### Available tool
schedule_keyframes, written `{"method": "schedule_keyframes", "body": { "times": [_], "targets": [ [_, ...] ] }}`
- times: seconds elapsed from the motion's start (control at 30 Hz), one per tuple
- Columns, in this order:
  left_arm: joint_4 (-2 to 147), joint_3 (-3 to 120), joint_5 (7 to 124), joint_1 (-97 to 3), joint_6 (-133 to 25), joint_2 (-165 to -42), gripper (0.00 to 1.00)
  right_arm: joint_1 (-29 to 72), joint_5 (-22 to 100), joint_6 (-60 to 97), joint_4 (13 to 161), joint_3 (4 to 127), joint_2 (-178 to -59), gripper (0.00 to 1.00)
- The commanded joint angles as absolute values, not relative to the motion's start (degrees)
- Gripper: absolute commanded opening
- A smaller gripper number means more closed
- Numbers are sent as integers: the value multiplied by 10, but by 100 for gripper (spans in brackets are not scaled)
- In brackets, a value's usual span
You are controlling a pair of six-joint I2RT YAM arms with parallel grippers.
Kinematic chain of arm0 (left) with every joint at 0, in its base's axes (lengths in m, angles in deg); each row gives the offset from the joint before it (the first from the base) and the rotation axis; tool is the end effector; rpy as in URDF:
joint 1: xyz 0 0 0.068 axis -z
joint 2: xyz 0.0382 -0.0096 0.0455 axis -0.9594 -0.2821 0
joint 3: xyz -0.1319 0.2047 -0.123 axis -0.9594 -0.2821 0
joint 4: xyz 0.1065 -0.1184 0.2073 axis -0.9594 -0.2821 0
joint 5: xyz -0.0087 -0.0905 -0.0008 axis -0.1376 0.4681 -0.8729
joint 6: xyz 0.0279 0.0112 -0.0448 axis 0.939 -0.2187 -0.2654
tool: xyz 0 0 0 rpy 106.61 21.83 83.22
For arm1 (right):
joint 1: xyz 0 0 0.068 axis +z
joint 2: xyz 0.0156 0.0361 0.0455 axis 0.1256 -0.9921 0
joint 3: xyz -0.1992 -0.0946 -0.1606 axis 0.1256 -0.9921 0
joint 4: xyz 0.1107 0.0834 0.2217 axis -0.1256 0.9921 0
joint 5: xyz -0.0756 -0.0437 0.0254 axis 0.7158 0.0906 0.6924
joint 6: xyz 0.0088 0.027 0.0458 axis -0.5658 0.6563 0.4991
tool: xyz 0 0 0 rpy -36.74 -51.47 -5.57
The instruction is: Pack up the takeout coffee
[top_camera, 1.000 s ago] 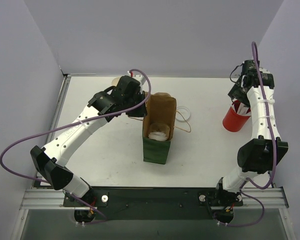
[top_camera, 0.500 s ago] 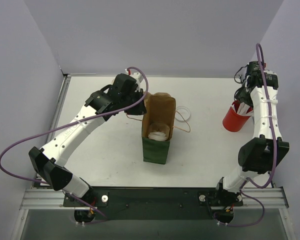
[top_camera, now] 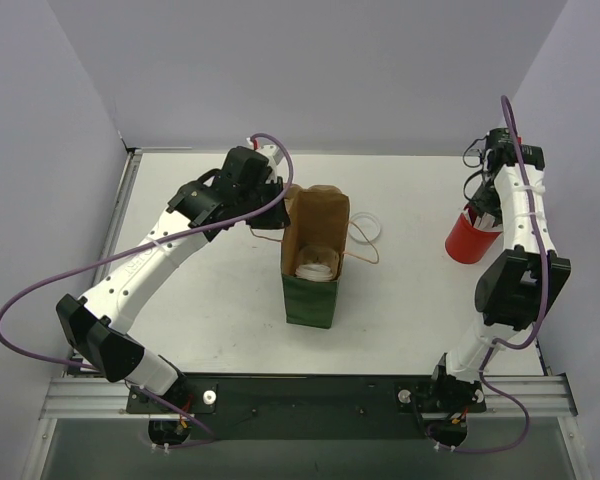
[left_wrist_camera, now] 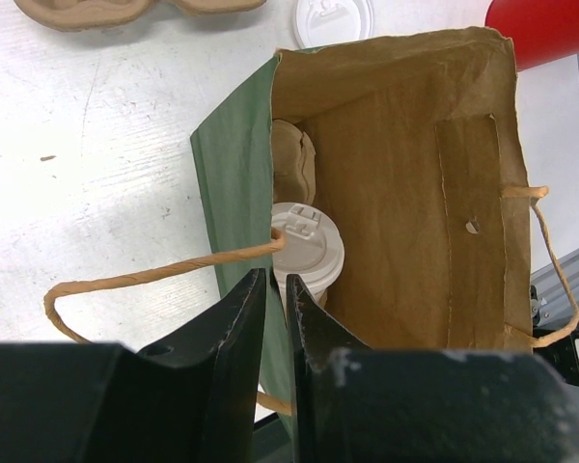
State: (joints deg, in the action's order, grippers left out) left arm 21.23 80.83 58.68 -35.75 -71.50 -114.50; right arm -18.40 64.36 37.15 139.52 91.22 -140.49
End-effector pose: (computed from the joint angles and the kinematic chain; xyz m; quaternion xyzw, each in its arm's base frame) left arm 0.2531 -0.1980 0.3971 0.0738 0.9092 -0.2373 0.3340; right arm 0.3784 -0.0861 0.3359 0.3426 0.8785 -0.1116 0.3137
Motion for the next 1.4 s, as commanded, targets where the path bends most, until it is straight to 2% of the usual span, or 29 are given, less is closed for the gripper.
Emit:
{"method": "schedule_keyframes", "body": {
  "times": [0.0,0.13,0.33,0.37,0.4,1.37],
  "targets": [
    [232,812,595,-364,-707,-1120,25,-189,679,375,1422,935,-1402,37],
    [234,813,598,-364,-707,-1120,25,-191,682,370,1421,940,-1405,32],
    [234,809,600,-367,-707,-1120,25,-191,683,362,1433,945,-1407,9],
    [235,807,602,-368,-707,-1120,25,-192,686,363,1435,945,-1405,1],
    [236,807,604,-368,-708,-1120,25,-191,685,362,1436,948,-1403,0],
    [244,803,611,-386,-717,-1113,26,-144,613,368,1533,1104,-1262,0]
  ]
}}
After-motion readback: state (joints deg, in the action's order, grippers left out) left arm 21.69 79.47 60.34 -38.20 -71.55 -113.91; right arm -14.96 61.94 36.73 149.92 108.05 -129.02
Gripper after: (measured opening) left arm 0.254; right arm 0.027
